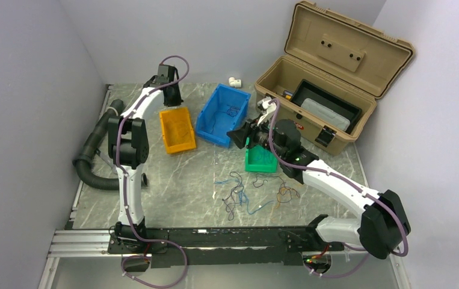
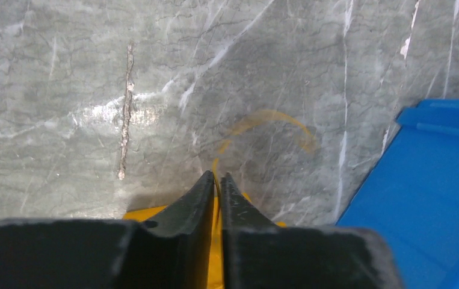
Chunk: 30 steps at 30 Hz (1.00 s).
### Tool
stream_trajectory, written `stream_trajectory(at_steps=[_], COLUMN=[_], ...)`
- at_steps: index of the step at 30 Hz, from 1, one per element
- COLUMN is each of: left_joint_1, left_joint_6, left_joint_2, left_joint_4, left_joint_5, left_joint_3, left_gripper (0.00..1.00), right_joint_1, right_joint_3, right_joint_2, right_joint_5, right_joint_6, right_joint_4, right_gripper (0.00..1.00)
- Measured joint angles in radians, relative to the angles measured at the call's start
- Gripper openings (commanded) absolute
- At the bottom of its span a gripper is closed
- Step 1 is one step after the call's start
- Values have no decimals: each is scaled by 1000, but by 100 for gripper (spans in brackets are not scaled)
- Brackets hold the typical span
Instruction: Untangle the cables
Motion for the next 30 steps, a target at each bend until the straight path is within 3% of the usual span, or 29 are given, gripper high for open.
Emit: stream_trajectory(at_steps=[1,12,24,30], left_joint_1=[0,0,0,-7], left_joint_6=[0,8,11,29], left_joint_2=[0,-21,-345,-423], left_joint_4=[0,9,69,61], left_joint_5=[3,2,-14,-56], left_joint_3=[0,-21,-218,-312], left_gripper=[0,0,0,0], right_joint_1=[0,-3,-4,-4], right_joint_3=[0,-16,-17,-25], right_joint_2=[-3,-43,-60,-64], right_joint_5=[2,43,50,50], right_joint_6=[-1,-7,-6,-6], right_joint_4=[0,-13,-15,-15], right_gripper=[54,53,53,53])
